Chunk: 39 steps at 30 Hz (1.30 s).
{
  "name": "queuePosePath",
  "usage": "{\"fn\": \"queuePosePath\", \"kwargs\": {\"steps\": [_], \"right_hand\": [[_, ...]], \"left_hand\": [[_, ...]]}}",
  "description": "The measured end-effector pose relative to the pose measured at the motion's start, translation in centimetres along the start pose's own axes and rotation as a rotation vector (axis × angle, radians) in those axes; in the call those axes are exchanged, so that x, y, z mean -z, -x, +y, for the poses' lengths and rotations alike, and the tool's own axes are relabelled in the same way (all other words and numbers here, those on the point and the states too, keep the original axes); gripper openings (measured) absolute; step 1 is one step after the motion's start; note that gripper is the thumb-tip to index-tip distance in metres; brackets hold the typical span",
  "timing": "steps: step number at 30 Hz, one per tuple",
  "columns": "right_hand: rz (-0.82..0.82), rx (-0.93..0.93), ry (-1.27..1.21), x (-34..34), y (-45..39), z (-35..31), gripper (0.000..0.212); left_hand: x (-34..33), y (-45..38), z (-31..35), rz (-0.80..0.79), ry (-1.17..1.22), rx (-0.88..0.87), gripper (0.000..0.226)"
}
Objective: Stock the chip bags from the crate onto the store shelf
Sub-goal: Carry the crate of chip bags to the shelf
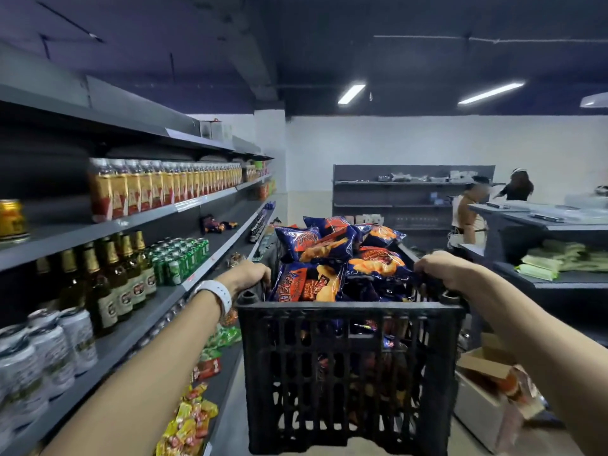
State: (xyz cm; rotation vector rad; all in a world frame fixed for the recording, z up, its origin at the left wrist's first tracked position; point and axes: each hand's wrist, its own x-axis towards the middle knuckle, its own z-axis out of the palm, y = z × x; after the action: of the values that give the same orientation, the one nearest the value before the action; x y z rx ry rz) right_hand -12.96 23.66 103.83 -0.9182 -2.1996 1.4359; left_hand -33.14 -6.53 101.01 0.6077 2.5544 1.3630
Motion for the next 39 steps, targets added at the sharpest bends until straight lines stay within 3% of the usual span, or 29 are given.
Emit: {"fn": "queuePosePath", "kwargs": {"steps": [4,14,17,26,32,39], "right_hand": [[-0.015,0.025,0.041,-0.8,-4.6,-1.1,0.02],[-0.033,0.054,0.085,-3.4,-20.7,-2.5,0.016],[-0.033,0.052,0.103,-4.4,-25.5,-3.0,0.017],[-0.031,0.039,0.138,-9.6,-40.9,-4.0,0.012],[0.004,0.026,0.162,-15.0,-51.8,-5.8,0.021],[0.017,-0.002,0.144,-20.0,-63.2,-9.4,0.011]], "left_hand": [[0.3,-3.9,0.5,-0.001,-0.039,-0.014,0.043],[-0.5,-17.8,0.8,0.062,-0.072,0.036,0.025],[-1.5,-22.4,0.7,0.072,-0.048,0.036,0.03],[-3.3,-38.8,-1.5,0.054,-0.062,0.093,0.044],[-2.3,-51.8,-3.6,0.004,-0.071,0.056,0.036],[-0.6,-65.3,-3.7,-0.024,-0.052,0.057,0.025]]}}
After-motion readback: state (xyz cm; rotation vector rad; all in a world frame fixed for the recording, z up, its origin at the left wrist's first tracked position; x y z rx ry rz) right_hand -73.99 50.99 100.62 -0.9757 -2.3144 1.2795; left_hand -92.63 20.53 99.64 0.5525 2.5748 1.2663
